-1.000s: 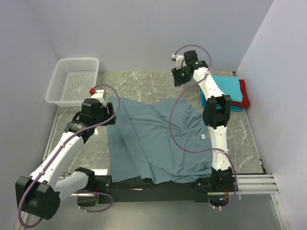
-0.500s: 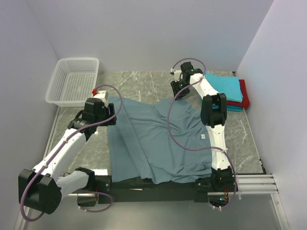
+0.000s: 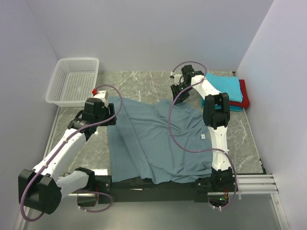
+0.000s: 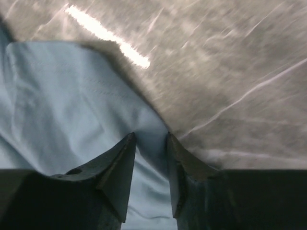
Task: Fold and stack the t-shirts
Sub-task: Flatten the tshirt out
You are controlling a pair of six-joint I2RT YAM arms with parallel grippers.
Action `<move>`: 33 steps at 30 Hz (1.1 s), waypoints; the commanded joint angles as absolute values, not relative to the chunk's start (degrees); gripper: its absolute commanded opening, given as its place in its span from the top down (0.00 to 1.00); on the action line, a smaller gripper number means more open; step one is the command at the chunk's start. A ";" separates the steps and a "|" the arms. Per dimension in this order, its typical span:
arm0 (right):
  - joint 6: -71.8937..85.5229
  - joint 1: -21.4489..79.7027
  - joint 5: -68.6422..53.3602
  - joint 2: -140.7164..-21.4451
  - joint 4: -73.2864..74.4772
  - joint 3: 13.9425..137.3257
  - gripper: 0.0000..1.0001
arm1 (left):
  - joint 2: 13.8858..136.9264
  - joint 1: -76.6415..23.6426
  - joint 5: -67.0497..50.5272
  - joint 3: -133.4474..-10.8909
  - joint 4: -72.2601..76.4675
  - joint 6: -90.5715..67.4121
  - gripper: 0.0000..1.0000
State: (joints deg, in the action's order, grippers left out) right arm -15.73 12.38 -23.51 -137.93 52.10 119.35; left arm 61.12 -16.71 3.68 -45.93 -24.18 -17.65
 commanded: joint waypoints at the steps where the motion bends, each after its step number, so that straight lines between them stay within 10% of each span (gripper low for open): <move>1: -14.85 12.66 -27.33 -130.52 50.37 116.47 0.61 | 59.77 -16.70 2.81 -46.41 -21.97 -16.61 0.34; 8: -15.73 13.18 -31.99 -125.53 48.26 110.49 1.00 | 59.50 -16.70 2.81 -46.23 -21.97 -16.70 0.34; 17: -26.07 19.85 -25.59 -109.36 37.98 90.55 1.00 | 59.85 -16.70 2.46 -46.32 -21.97 -16.70 0.34; 26: -34.46 32.79 -15.21 -102.67 35.25 73.21 0.54 | 59.24 -16.87 2.20 -46.23 -21.89 -16.70 0.34; 33: -27.87 27.70 -21.60 -102.39 36.74 82.16 0.55 | 58.98 -16.70 2.11 -46.23 -21.97 -16.70 0.34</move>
